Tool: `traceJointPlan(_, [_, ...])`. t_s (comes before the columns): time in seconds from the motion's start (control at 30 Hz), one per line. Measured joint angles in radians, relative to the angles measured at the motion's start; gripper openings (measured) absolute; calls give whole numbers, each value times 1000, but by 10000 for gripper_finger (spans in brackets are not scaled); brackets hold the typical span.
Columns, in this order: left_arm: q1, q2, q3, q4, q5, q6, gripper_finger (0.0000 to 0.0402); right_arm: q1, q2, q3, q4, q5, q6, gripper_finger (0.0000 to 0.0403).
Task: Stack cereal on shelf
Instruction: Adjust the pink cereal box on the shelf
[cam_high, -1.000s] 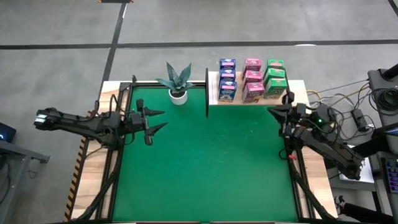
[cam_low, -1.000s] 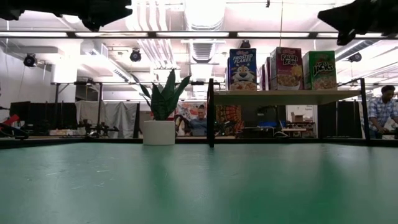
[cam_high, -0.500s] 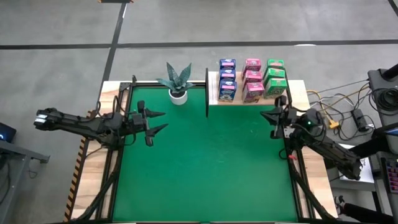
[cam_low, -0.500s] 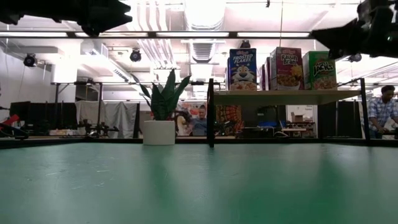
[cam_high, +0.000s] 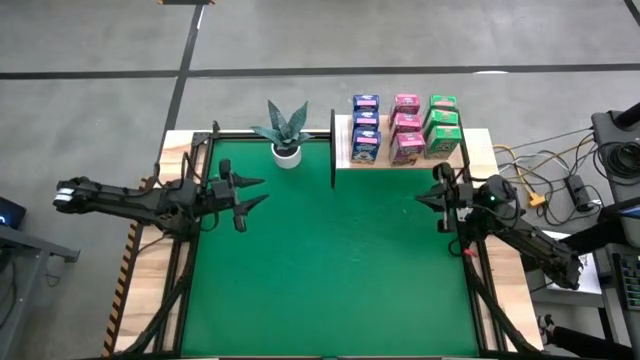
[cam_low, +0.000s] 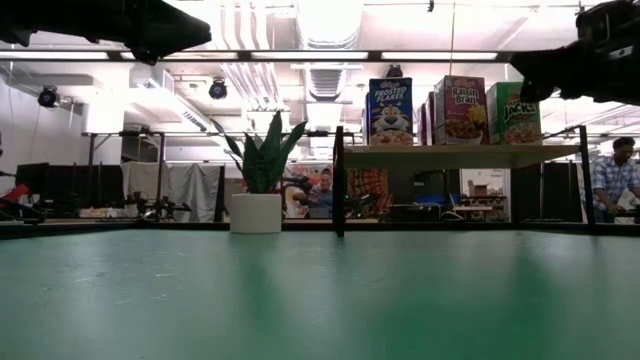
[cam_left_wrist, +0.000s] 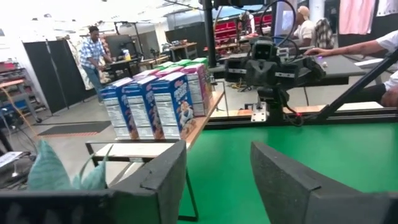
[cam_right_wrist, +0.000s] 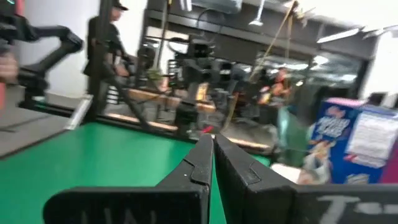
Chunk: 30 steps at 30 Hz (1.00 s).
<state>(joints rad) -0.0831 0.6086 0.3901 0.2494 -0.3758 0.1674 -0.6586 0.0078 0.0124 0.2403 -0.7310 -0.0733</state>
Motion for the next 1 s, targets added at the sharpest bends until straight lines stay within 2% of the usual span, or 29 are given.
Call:
traceJointPlan(0.1, [21,-13,0,-12,0,3,137,0,2,0,-43,-8,26,9])
traceJointPlan(0.23, [56,-31,0,-44,0,3,98,0,2,0,-128,33,24,9])
traceJointPlan(0.5, [103,-59,0,-59,1,3,45,0,2,-1,-146,190,10,9])
traceJointPlan(0.7, [105,-64,0,-59,1,3,38,0,2,-2,-146,219,5,9])
traceJointPlan(1.0, [105,-65,0,-58,1,7,38,8,2,-2,-120,349,-71,9])
